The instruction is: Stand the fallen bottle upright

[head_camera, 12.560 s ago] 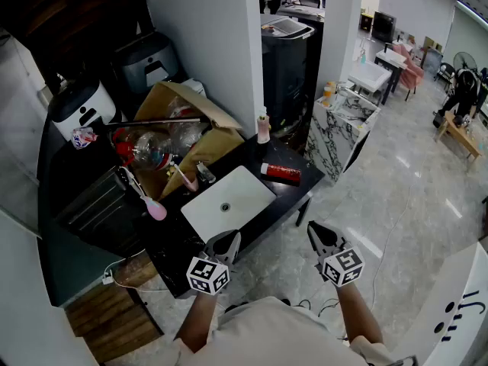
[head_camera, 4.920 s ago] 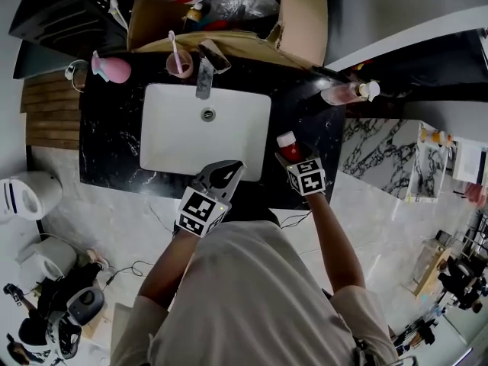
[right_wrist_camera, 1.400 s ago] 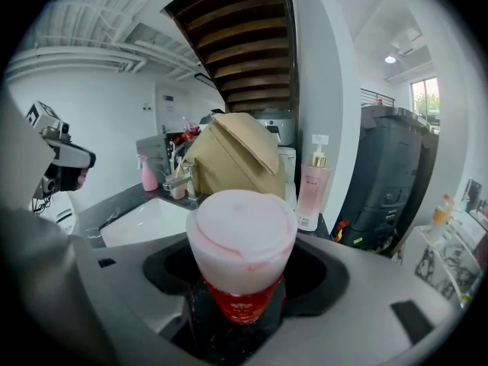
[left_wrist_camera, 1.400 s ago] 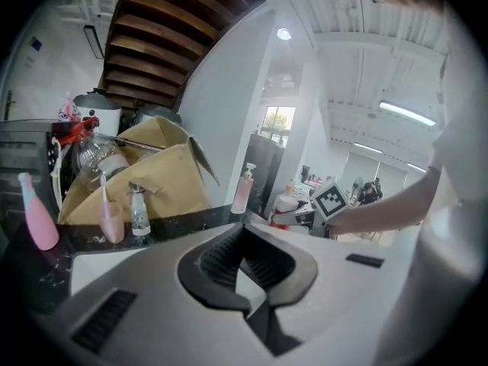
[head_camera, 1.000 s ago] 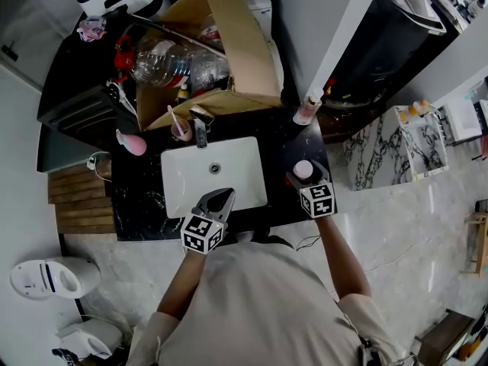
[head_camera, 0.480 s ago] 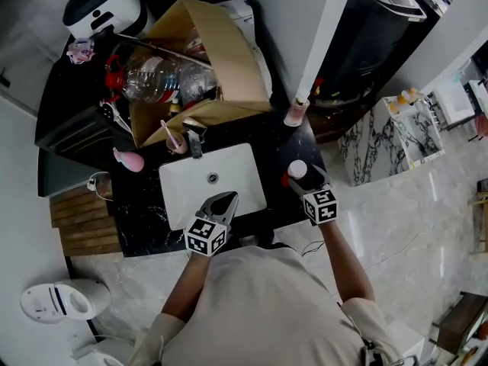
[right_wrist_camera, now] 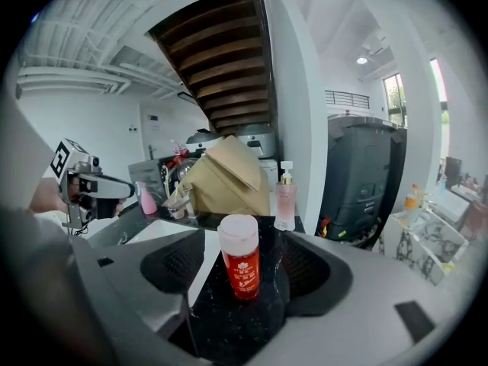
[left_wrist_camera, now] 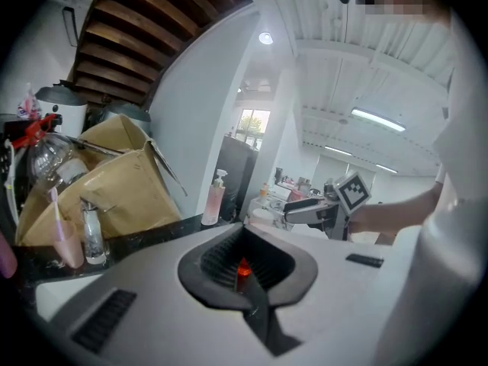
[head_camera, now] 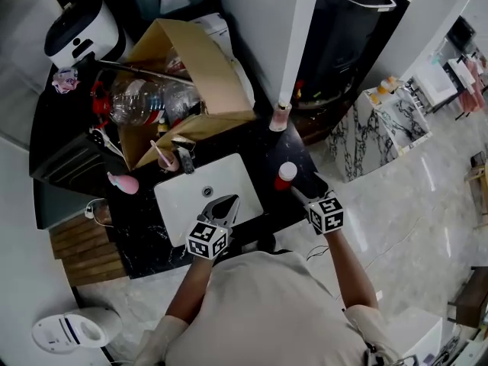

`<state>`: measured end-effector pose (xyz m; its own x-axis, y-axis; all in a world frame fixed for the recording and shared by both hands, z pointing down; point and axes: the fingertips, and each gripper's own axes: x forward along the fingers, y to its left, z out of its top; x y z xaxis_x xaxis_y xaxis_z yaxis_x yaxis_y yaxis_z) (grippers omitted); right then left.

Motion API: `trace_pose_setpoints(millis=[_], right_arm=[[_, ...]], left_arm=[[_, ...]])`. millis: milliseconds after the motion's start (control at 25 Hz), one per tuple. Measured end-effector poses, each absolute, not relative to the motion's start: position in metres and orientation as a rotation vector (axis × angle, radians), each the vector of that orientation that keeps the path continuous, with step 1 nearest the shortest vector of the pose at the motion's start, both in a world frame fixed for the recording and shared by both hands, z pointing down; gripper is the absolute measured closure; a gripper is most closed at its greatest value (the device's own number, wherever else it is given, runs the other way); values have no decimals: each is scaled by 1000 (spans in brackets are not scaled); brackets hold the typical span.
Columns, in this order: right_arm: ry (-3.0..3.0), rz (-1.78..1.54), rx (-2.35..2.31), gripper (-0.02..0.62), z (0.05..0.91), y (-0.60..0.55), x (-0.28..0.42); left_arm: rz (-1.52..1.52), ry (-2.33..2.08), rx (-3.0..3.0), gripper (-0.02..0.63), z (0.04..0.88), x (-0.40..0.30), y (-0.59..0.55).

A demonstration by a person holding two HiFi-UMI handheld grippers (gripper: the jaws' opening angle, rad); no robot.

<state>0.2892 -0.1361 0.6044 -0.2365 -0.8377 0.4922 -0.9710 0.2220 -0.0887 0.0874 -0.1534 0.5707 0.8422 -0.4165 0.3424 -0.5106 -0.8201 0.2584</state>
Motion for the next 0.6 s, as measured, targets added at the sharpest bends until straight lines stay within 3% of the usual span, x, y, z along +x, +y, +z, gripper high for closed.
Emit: trace_pose_setpoints(millis=[480, 600], right_arm=[[-2118, 577, 1789, 272, 570, -95, 286], [-2105, 570, 1817, 298, 564, -88, 286]], left_arm=[[352, -610, 2728, 598, 552, 89, -156], [344, -598, 2732, 598, 548, 88, -155]])
